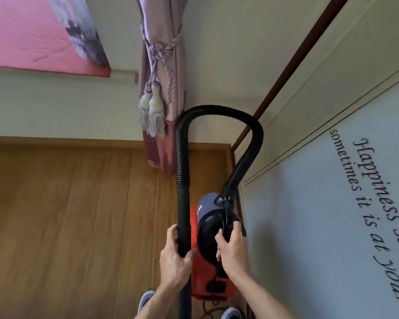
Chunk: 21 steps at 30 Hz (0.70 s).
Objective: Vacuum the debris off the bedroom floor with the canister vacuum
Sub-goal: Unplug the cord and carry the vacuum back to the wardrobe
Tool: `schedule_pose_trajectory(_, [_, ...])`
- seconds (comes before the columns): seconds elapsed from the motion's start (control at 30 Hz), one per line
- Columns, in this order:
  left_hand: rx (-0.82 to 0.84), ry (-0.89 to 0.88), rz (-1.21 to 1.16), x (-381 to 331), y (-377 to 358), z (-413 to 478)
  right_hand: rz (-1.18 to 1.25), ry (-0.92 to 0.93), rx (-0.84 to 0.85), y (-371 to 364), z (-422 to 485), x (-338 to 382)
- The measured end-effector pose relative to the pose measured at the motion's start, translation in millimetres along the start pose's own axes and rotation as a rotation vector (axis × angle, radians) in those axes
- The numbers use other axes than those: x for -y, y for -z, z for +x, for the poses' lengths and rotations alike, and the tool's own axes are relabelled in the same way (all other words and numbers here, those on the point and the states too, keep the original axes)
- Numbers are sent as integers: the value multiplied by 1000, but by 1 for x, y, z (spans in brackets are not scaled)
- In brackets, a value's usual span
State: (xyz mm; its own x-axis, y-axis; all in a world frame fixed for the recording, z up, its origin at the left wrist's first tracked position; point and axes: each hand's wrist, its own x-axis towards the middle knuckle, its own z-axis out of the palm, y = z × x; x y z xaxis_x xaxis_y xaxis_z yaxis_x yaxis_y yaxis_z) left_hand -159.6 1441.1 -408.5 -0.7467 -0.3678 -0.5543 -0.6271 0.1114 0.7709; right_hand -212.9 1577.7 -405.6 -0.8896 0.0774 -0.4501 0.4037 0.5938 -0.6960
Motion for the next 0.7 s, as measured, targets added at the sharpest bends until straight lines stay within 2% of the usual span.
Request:
schedule_pose_trajectory(0.3, [-27,42,31,109,-85,92,-43,37,54,-58,92,-117])
schedule_pose_trajectory(0.7, [-20,97,61,207,-158,168,-95,6,61,-91,169,-215])
